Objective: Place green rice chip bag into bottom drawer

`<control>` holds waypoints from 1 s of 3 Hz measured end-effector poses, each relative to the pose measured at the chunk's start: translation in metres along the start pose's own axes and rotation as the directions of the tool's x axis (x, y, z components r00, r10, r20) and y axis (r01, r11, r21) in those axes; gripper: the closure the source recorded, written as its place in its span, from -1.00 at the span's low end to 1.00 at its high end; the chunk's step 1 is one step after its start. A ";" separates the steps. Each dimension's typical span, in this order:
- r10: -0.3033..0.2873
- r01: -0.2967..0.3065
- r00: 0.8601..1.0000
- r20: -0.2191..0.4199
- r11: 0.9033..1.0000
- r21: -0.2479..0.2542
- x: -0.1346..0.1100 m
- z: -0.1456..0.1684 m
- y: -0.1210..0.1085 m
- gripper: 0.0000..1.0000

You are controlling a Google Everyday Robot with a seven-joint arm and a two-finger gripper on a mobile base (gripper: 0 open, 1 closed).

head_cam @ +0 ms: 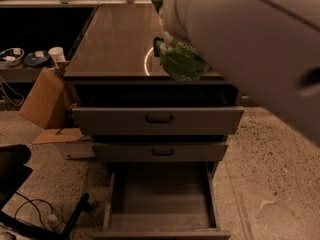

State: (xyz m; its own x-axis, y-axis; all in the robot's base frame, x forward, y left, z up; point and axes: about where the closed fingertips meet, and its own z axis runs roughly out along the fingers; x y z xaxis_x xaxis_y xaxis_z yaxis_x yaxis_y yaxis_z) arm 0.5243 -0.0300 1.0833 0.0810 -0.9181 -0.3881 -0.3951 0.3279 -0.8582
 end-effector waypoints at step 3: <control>0.385 -0.386 0.923 -0.016 0.921 -0.053 0.084 0.005 0.077 1.00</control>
Offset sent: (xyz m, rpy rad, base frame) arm -0.0681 -0.1097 -0.2485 0.8120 0.2249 -0.0624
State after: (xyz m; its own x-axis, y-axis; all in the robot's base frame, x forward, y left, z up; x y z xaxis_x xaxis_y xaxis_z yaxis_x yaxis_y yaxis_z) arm 0.5056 -0.0805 0.9832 -0.0922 -0.7243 -0.6833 -0.4438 0.6442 -0.6229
